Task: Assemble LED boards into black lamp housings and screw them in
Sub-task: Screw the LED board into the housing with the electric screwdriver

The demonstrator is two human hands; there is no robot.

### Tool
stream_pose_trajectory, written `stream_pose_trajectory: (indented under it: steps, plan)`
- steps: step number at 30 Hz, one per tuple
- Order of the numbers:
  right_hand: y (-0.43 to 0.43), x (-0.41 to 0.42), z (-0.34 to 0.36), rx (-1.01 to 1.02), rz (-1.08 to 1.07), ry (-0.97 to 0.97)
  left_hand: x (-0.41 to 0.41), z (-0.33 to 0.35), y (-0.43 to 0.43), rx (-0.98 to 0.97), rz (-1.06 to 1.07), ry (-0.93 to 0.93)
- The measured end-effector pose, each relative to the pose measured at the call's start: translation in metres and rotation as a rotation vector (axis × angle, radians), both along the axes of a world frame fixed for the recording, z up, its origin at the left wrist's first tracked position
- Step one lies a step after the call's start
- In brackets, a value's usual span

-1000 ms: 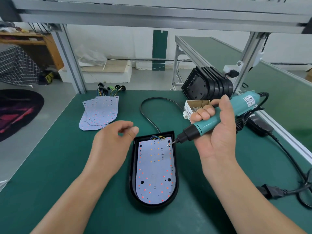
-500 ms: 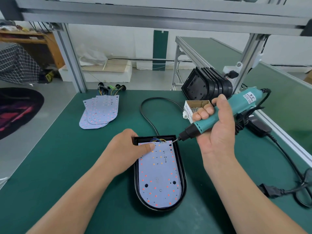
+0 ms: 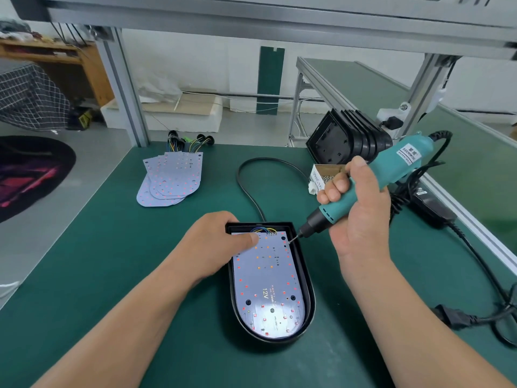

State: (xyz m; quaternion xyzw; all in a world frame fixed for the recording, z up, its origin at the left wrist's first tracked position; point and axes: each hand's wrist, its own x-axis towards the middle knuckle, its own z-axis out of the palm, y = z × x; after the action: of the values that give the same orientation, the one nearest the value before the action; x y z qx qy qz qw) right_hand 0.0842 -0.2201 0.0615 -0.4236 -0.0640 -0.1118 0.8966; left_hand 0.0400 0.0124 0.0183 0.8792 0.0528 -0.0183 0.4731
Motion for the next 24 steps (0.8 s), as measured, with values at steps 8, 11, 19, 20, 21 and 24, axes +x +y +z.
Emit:
stream_pose_trajectory:
  steps: [8, 11, 19, 20, 21, 24]
  plan:
    - [0.004, 0.0, -0.003, -0.039, 0.022, -0.017, 0.0, -0.002, 0.0, -0.016, -0.003, -0.007]
    - [0.006, -0.001, -0.002, -0.062, 0.02, -0.03, 0.001, -0.003, 0.001, -0.022, -0.004, -0.007]
    - [0.012, -0.006, 0.005, -0.248, 0.17, -0.194, 0.002, -0.003, 0.0, -0.015, -0.005, -0.001]
    - [0.014, -0.008, 0.007, -0.279, 0.196, -0.222, 0.001, -0.002, 0.0, -0.023, -0.005, 0.004]
    - [0.016, -0.009, 0.008, -0.304, 0.217, -0.242, 0.001, -0.002, 0.0, -0.031, -0.004, 0.01]
    - [0.021, -0.011, 0.011, -0.355, 0.247, -0.266, 0.002, -0.002, -0.001, -0.044, -0.004, 0.02]
